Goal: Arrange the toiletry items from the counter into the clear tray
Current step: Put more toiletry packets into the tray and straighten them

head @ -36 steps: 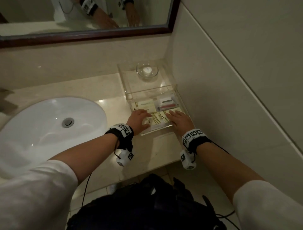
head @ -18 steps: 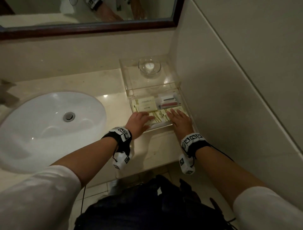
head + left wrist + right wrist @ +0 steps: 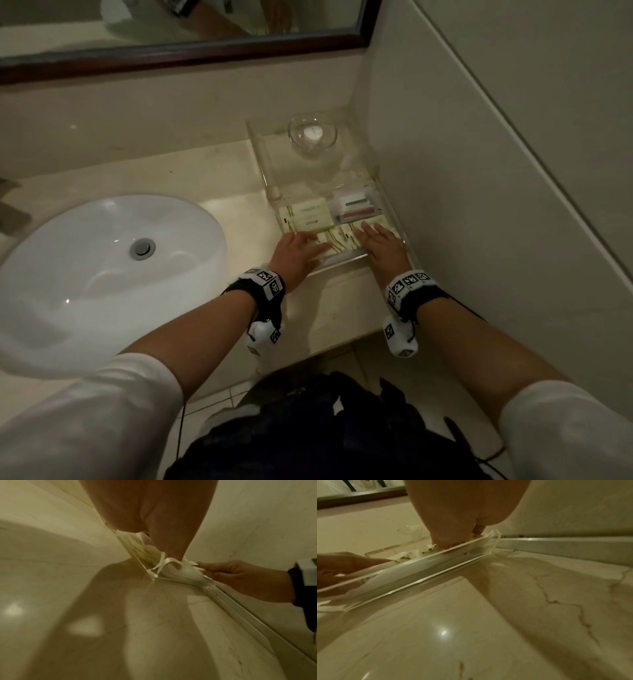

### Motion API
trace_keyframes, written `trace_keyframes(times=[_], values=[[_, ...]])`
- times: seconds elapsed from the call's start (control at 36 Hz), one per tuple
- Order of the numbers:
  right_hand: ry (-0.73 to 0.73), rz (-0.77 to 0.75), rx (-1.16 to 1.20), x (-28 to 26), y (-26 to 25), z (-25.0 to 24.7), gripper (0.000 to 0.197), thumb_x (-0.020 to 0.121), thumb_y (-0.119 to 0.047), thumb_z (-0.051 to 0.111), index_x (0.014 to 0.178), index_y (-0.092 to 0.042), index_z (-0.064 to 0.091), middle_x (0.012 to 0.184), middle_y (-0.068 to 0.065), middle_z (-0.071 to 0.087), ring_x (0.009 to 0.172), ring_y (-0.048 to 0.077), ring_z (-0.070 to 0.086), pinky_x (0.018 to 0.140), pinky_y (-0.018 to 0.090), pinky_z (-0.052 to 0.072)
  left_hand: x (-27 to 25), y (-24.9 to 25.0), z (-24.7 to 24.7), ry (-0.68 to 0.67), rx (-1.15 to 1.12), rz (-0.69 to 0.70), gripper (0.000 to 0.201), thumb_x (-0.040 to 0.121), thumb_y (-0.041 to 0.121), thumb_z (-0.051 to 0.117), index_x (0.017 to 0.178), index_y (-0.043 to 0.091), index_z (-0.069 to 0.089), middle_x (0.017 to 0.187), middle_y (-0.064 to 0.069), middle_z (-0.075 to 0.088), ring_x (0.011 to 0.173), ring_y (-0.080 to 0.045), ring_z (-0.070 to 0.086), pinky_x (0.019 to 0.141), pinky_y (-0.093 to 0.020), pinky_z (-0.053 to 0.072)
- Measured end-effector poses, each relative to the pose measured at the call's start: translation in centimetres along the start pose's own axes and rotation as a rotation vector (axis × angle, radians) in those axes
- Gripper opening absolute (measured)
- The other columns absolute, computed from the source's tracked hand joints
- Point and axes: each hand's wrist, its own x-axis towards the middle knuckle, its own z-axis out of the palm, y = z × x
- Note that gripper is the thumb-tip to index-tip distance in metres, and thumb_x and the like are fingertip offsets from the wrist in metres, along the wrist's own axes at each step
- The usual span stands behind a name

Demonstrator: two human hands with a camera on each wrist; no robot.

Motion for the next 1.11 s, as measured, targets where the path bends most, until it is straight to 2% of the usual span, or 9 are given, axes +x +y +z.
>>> trace_keyframes(times=[0.08,0.14,0.22,0.33,0.44,0.69,0.83,0.94,1.11], values=[[0.042,-0.005,0.024,0.0,-0.4,0.2,0.056,0.091,0.003,0.042,0.142,-0.021,0.042,0.152,0.002,0.034,0.142,0.026,0.028,0.110,0.049,0.025,-0.1,-0.1,-0.1,0.010,-0.005,0.037,0.041,0.080,0.029,0.068,0.120,0.030,0.062,0.116,-0.012,0.061,0.097,-0.035,0.059,0.087,-0.041,0.045],[0.145,-0.042,0.027,0.0,-0.8,0.2,0.056,0.085,0.010,0.046,0.135,-0.014,0.051,0.144,0.010,0.044,0.135,0.032,0.039,0.107,0.044,0.031,-0.1,-0.2,0.0,0.003,0.018,0.052,0.044,0.073,0.027,0.076,0.116,0.029,0.066,0.111,-0.012,0.063,0.091,-0.034,0.062,0.084,-0.040,0.049],[0.201,-0.070,0.030,-0.1,-0.8,0.5,0.056,0.075,0.015,0.053,0.125,-0.009,0.061,0.131,0.017,0.057,0.123,0.042,0.051,0.100,0.045,0.040,0.0,-0.3,-0.1,-0.003,-0.002,0.036,0.042,0.076,0.028,0.074,0.117,0.029,0.065,0.113,-0.013,0.062,0.090,-0.036,0.061,0.085,-0.041,0.047],[0.162,-0.039,-0.062,0.0,-1.1,0.1,0.054,0.082,0.005,0.049,0.132,-0.014,0.055,0.140,0.011,0.050,0.131,0.035,0.045,0.105,0.043,0.037,-0.1,-0.4,-0.2,-0.034,-0.005,0.024,0.041,0.085,0.030,0.062,0.126,0.031,0.059,0.124,-0.014,0.056,0.102,-0.038,0.054,0.093,-0.043,0.040],[0.009,0.066,-0.125,0.0,-1.3,-0.4,0.053,0.095,-0.006,0.039,0.144,-0.027,0.037,0.154,-0.003,0.030,0.144,0.019,0.024,0.110,0.034,0.022,-0.1,-0.8,-0.2,-0.066,-0.018,0.033,0.041,0.086,0.035,0.054,0.127,0.033,0.057,0.125,-0.012,0.055,0.104,-0.036,0.055,0.094,-0.042,0.039],[-0.050,-0.019,-0.169,0.9,0.2,-1.5,0.042,0.100,-0.022,0.039,0.141,-0.030,0.042,0.150,-0.005,0.038,0.138,0.022,0.034,0.108,0.042,0.031,-0.3,-0.6,-0.1,-0.002,-0.013,0.049,0.045,0.081,0.029,0.066,0.125,0.034,0.057,0.121,-0.009,0.058,0.099,-0.034,0.057,0.093,-0.044,0.043],[0.001,-0.107,-0.160,1.6,0.7,-2.3,0.036,0.097,-0.023,0.047,0.131,-0.030,0.055,0.139,-0.002,0.052,0.125,0.027,0.050,0.098,0.041,0.039,-0.5,-0.4,-0.3,0.037,0.014,0.092,0.047,0.076,0.028,0.072,0.122,0.031,0.060,0.115,-0.010,0.061,0.093,-0.033,0.060,0.087,-0.041,0.047],[0.055,-0.197,-0.154,1.2,0.7,-2.5,0.035,0.080,-0.015,0.061,0.113,-0.023,0.070,0.115,0.004,0.069,0.097,0.032,0.067,0.077,0.043,0.052,-0.5,-0.5,-0.3,0.054,0.019,0.097,0.048,0.075,0.028,0.075,0.121,0.030,0.062,0.113,-0.011,0.062,0.091,-0.033,0.060,0.085,-0.041,0.048],[0.070,-0.250,-0.199,0.5,0.9,-2.5,0.046,0.071,-0.004,0.075,0.113,-0.023,0.069,0.113,0.002,0.070,0.095,0.031,0.068,0.072,0.044,0.053,-0.6,-0.4,-0.5,0.020,-0.005,0.060,0.046,0.079,0.029,0.068,0.125,0.031,0.059,0.118,-0.011,0.060,0.095,-0.034,0.057,0.089,-0.041,0.045]])
